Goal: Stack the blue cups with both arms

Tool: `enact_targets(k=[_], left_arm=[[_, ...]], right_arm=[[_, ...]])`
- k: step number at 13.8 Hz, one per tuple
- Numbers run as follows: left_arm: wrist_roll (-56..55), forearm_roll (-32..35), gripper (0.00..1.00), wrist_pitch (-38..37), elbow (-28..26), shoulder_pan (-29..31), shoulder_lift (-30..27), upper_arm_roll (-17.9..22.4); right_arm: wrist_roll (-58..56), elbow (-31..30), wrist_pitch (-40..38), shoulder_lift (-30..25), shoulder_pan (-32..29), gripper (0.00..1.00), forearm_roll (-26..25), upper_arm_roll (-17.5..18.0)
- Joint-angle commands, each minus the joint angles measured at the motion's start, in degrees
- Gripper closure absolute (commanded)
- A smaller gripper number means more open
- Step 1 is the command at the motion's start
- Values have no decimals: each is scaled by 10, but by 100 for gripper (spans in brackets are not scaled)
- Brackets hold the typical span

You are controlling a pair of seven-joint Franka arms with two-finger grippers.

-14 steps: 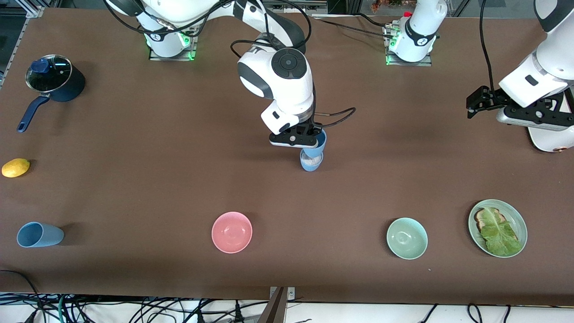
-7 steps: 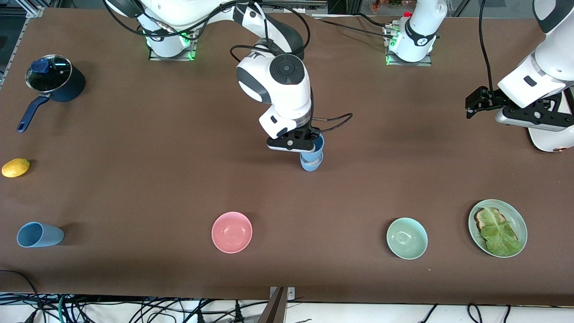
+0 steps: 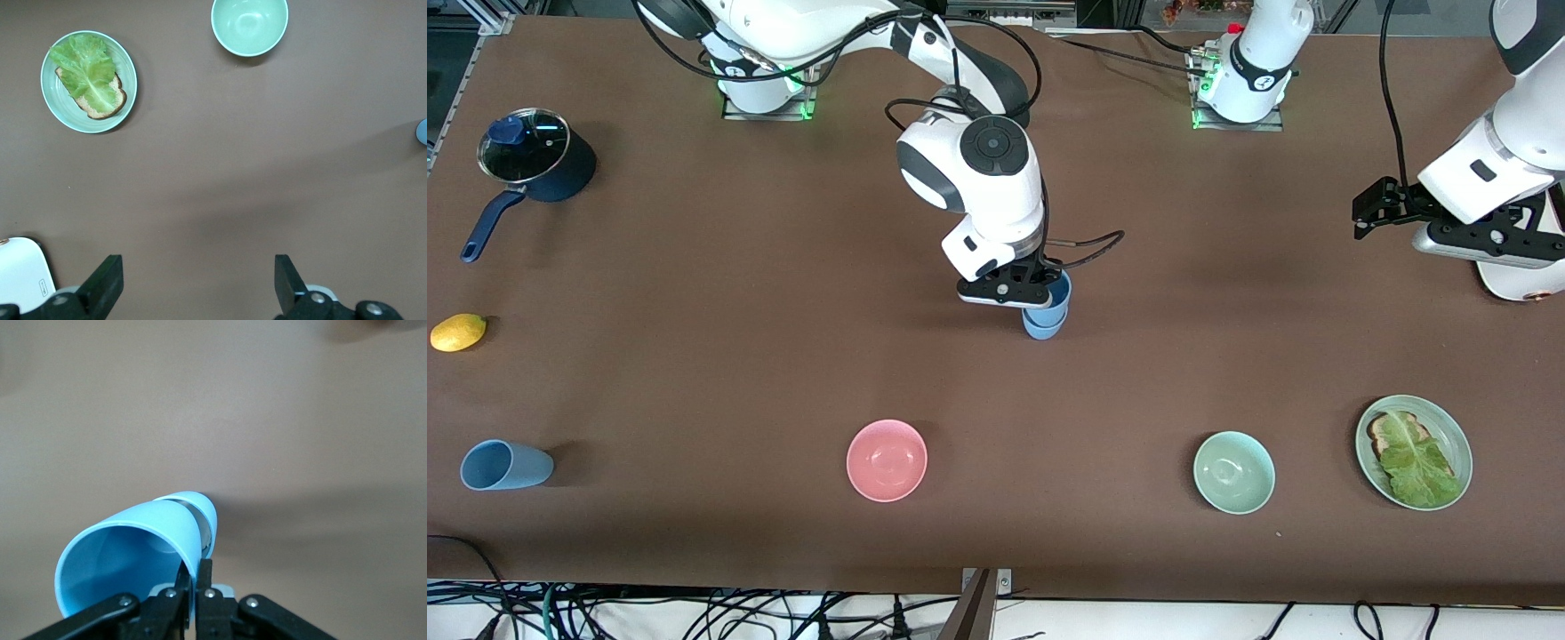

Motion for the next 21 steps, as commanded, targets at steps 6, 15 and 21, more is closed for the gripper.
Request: enact_targets(k=[6,15,21], left_arm=[[-7,-12,0,-15,20,-8,10,0],[-6,-12,0,-16,20,-8,10,0],[-6,-12,0,-16,20,-8,10,0]], right_arm=[[6,13,1,4,9,0,-23,-6],[-193,22,-148,-93,-109,0,56,-1],[-455,-87,-222,-275,-166,0,214,-145]])
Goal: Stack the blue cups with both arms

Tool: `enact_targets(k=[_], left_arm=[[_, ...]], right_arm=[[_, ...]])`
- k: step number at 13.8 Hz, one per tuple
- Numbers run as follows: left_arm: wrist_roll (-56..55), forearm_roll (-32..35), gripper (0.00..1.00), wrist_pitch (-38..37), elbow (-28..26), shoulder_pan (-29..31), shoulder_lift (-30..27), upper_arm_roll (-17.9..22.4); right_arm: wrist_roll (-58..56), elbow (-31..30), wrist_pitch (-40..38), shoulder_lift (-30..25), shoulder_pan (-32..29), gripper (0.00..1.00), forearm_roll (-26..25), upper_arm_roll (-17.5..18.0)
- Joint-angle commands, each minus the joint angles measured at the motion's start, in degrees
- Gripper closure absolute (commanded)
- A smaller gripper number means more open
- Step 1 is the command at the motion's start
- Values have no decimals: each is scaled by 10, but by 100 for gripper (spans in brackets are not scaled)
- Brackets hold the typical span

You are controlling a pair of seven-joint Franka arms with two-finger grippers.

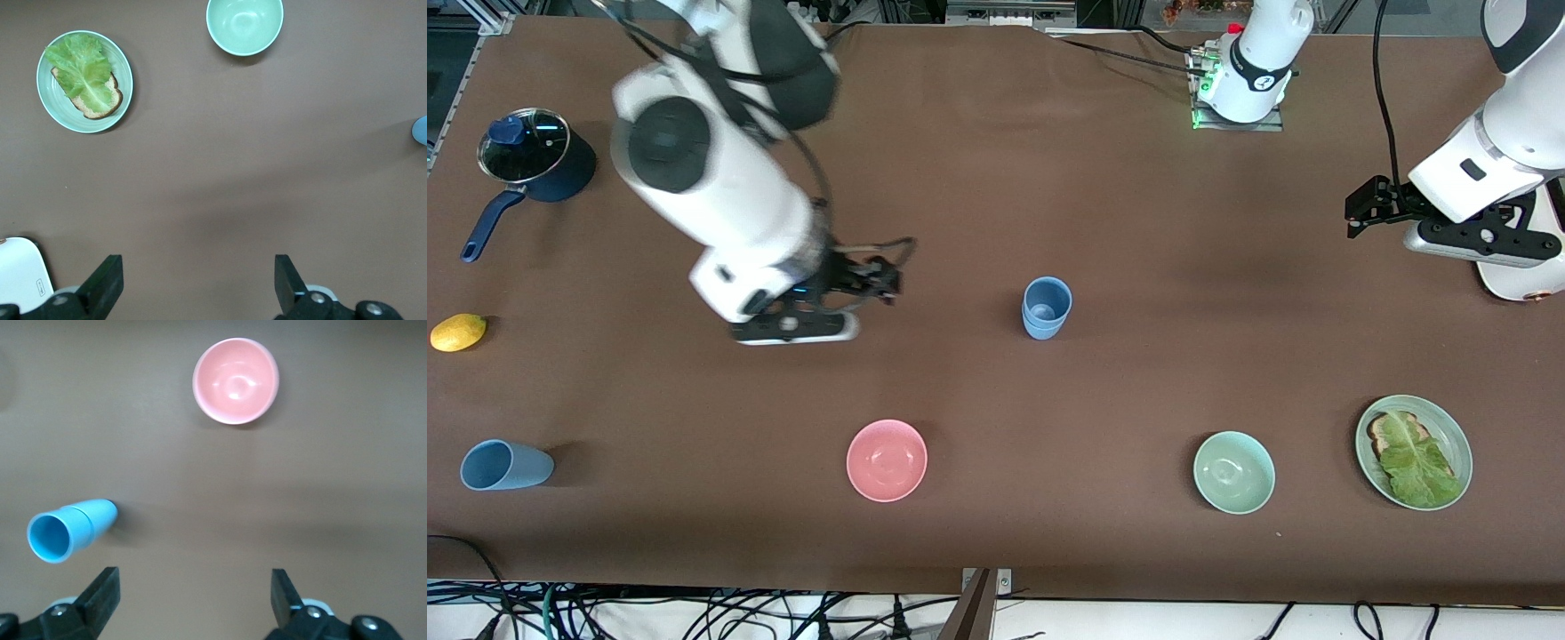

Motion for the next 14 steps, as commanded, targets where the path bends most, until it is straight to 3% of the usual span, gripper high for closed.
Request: enact_targets(k=[1,4,7,14], left_arm=[[-3,-12,0,-14,20,-4,9,3],[-3,-12,0,-14,20,-5,9,3],[-3,-12,0,-15,20,-5,9,3],[-3,-12,0,-22,20,-5,9,3]], right_arm=[[-109,-139,-2,-131,-7,0,46,-76],[-172,-199,-18,-194,-65,0,40,-87],[-222,-214,-20,-215,-120,0,34,-89],[-224,-191,-64,-212,-127,0,8,-92]])
